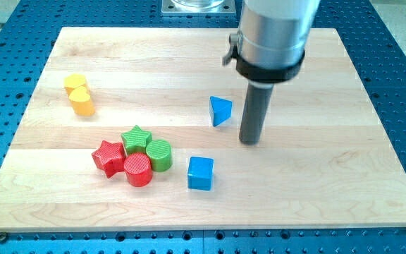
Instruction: Move the cube to the yellow blocks and triangle
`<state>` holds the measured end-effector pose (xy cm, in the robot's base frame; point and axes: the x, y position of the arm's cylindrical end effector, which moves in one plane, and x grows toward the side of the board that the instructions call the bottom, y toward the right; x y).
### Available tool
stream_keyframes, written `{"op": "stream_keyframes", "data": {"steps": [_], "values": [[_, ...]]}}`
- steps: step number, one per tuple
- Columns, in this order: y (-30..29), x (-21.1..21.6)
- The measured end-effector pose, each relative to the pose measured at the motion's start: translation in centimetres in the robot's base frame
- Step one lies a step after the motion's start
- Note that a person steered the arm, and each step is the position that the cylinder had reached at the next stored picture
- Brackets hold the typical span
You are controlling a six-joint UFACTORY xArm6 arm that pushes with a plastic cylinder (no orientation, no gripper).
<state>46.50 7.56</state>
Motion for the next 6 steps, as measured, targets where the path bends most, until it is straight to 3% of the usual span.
{"op": "stream_keyframes", "data": {"steps": [1,2,3,4,5,6], "values": [[-4.9,-2.9],[-18.0,-3.1],[-23.0,-3.1],[-16.4,-2.0],[-3.6,1.4],[-3.4,12.7]]}}
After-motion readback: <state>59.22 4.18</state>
